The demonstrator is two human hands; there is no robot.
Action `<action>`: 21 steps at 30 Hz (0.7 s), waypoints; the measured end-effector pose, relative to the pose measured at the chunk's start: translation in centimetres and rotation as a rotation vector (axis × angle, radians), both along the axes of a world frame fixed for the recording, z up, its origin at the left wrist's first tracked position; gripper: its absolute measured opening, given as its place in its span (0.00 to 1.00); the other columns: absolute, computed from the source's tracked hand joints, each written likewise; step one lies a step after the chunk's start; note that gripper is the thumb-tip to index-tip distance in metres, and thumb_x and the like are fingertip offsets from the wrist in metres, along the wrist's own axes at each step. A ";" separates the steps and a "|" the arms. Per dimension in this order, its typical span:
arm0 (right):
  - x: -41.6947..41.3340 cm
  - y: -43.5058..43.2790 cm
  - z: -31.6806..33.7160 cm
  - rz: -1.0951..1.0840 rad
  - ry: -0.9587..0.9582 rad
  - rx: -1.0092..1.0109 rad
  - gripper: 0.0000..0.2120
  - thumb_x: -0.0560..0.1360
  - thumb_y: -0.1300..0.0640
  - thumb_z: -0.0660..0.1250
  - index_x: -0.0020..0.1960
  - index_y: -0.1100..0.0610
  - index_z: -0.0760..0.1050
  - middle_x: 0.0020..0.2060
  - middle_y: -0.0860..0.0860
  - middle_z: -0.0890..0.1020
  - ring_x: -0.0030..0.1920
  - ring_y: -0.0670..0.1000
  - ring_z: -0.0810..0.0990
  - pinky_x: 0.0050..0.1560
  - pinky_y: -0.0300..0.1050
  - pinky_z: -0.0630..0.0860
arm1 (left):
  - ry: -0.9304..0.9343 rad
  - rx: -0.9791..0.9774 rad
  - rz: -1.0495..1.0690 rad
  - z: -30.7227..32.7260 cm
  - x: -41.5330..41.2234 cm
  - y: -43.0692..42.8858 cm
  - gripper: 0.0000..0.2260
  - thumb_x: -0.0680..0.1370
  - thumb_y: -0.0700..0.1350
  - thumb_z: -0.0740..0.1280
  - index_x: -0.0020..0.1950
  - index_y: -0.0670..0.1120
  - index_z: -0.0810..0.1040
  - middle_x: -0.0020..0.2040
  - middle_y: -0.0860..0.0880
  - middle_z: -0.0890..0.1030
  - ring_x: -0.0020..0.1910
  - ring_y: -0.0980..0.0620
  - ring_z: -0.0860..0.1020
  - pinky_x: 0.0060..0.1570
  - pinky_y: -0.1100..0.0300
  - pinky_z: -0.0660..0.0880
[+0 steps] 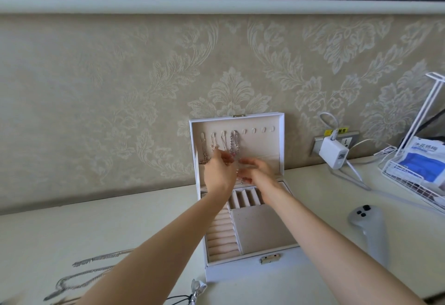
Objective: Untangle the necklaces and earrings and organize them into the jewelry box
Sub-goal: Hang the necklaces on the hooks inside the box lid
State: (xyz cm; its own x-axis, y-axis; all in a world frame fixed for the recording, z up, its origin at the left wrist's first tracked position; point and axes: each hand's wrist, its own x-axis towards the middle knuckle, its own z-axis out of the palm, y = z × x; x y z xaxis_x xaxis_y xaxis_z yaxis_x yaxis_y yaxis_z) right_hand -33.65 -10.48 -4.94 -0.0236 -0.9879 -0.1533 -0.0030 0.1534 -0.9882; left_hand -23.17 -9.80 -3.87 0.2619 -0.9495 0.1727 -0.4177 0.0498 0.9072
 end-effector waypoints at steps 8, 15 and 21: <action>-1.7 -1.2 -1.1 -0.171 0.345 -0.159 0.09 0.71 0.68 0.69 0.50 0.62 0.82 0.40 0.54 0.84 0.40 0.51 0.83 0.48 0.44 0.80 | -0.740 -0.007 -0.193 -1.8 0.3 0.5 0.22 0.73 0.33 0.58 0.67 0.45 0.66 0.64 0.47 0.69 0.63 0.46 0.66 0.59 0.55 0.68; -2.4 -4.2 3.4 -0.184 0.378 -0.410 0.14 0.71 0.72 0.66 0.37 0.55 0.81 0.36 0.50 0.82 0.37 0.50 0.81 0.42 0.44 0.79 | -0.765 0.067 -0.318 -1.8 0.6 0.1 0.20 0.73 0.36 0.60 0.65 0.43 0.68 0.62 0.43 0.65 0.62 0.45 0.63 0.62 0.55 0.65; -2.2 -4.9 5.7 -0.116 0.329 -0.477 0.15 0.70 0.73 0.66 0.37 0.53 0.80 0.34 0.49 0.82 0.33 0.43 0.79 0.36 0.33 0.76 | -0.732 0.081 -0.358 -1.9 0.9 -0.2 0.20 0.73 0.36 0.62 0.66 0.42 0.68 0.61 0.43 0.65 0.62 0.45 0.63 0.62 0.56 0.65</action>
State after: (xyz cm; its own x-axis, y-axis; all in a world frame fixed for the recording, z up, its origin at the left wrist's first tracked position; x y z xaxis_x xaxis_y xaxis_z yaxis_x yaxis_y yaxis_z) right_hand -35.83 -15.36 0.78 -0.1070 -0.9339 0.3411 -0.3309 -0.2901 -0.8980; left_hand -22.29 -10.02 -5.76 -0.2116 -0.9712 0.1093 -0.8770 0.2380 0.4173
